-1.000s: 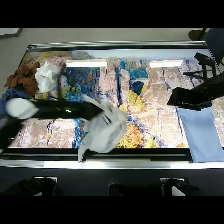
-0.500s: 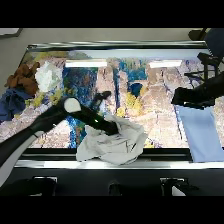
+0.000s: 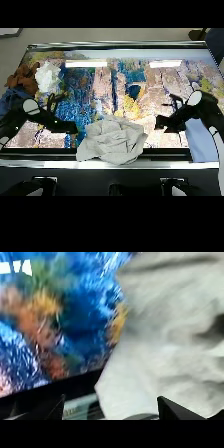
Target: Fold the shirts.
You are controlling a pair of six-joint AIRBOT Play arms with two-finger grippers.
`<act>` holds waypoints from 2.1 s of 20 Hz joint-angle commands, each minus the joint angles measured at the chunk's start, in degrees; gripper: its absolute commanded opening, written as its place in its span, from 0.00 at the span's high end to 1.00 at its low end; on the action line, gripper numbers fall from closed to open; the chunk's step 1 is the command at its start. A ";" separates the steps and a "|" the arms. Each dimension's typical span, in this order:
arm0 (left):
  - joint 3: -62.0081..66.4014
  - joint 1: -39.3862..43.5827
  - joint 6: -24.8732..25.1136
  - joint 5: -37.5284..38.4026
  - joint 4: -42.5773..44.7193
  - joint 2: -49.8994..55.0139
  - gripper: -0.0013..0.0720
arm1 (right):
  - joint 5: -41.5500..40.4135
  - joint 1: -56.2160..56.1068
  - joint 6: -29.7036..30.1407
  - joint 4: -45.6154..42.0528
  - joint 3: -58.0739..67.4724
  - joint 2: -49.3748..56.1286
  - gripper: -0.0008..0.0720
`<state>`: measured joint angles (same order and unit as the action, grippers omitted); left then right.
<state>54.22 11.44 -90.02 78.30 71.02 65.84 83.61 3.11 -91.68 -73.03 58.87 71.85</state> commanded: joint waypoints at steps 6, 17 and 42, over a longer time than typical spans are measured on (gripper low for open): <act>-17.35 -1.73 -0.35 -11.10 -8.00 -1.31 0.00 | -0.81 0.02 0.70 5.42 -7.13 0.50 0.24; -17.94 1.62 3.63 -16.92 -14.34 -1.36 0.00 | 16.17 0.02 -19.15 6.47 -7.10 -2.47 0.31; -17.94 7.19 4.76 -17.84 -15.54 -2.97 0.00 | -5.66 0.04 -15.74 -2.40 -6.71 -20.22 0.32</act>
<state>36.29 18.63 -85.21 60.45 55.46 62.98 81.95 3.11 -113.71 -73.06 52.16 49.01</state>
